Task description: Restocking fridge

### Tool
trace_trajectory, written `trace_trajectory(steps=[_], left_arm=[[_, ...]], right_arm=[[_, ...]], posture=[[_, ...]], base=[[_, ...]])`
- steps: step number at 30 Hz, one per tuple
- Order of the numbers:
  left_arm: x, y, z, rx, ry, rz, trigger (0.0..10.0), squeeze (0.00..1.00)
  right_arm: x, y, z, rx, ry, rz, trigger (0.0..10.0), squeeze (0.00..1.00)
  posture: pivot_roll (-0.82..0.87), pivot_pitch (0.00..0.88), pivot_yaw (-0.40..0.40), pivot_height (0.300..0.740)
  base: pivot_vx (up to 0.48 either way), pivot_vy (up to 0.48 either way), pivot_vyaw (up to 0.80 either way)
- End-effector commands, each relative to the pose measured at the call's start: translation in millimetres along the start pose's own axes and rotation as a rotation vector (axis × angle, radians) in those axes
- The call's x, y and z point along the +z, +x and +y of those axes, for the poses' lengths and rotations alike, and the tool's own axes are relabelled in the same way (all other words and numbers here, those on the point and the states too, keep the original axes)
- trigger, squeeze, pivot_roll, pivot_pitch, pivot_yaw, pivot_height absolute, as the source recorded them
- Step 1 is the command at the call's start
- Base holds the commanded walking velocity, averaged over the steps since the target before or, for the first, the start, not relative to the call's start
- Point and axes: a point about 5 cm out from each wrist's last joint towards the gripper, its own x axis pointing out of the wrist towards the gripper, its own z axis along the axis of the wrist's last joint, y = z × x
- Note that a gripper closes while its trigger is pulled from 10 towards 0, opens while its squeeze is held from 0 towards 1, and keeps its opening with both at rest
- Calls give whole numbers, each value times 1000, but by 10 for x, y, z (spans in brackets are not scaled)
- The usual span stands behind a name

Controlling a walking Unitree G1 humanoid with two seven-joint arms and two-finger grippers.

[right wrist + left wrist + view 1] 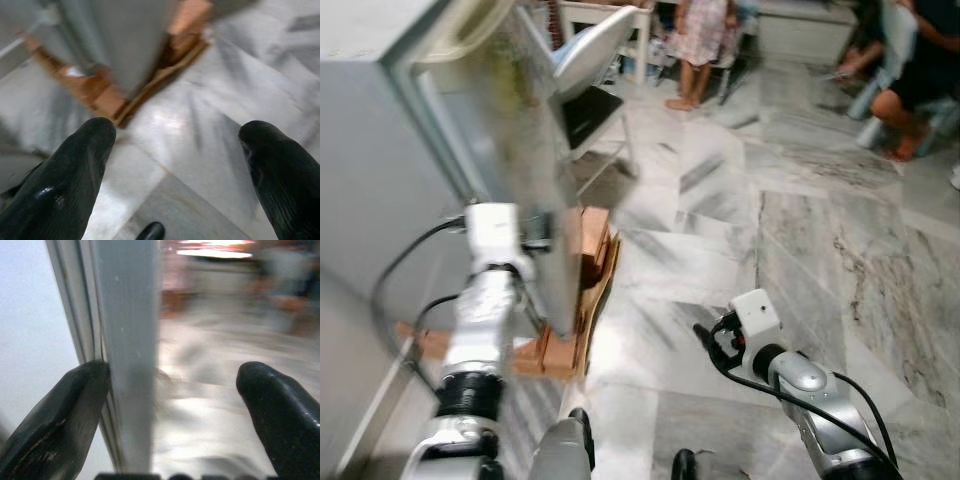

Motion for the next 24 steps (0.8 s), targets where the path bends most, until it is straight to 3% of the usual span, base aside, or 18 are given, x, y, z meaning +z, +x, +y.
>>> trace_trajectory(steps=[1, 2, 4, 5, 8, 11, 12, 13, 15, 18, 24], left_arm=[[243, 97, -591, -289, 50, -84, 10000, 0], [250, 104, -549, -276, 107, -96, 10000, 0], [241, 111, -496, -257, 139, -101, 10000, 0], [165, 100, -220, -168, 222, -85, 10000, 0], [71, -28, 311, 5, 217, -32, 10000, 0], [25, -184, 578, 78, 232, -7, 10000, 0], [3, -287, 655, 102, 226, 11, 10000, 0], [-54, -517, 763, 148, 223, 35, 10000, 0], [-84, -628, 795, 179, 225, 39, 10000, 0], [-184, -799, 851, 287, 197, 36, 10000, 0], [-251, -1019, 875, 369, 184, 34, 10000, 0]], right_arm=[[-37, -39, -8, 12, -4, 9, 10000, 0], [-5, -29, 14, 19, 49, -17, 10000, 0], [19, -24, 23, 19, 81, -32, 10000, 0], [61, -9, 31, 8, 123, -53, 10000, 0], [119, 26, 35, -8, 134, -81, 10000, 0], [183, 22, 46, -7, 170, -91, 10000, 0], [224, 28, 45, -15, 231, -99, 10000, 0], [341, 57, 80, -5, 399, -139, 10000, 0], [415, 67, 103, 3, 442, -171, 10000, 0], [531, 99, 174, 2, 407, -214, 10000, 0], [641, 130, 231, 21, 368, -267, 10000, 0]], posture=[[-8, 132, -21, 740], [-13, 129, -16, 740], [-13, 129, -16, 740], [-18, 127, -11, 740], [-17, 140, -7, 740], [-5, 137, -8, 740], [1, 140, -7, 740], [11, 143, -3, 740], [18, 144, -3, 740], [32, 140, -8, 740], [20, 132, 3, 740]], base=[[0, 0, 0], [0, 0, 0], [0, 0, 0], [0, 0, 0], [0, 0, 0], [0, 0, 0], [0, 0, 0], [0, 0, 0], [0, 0, 0], [0, 0, 0], [0, -165, 0]])
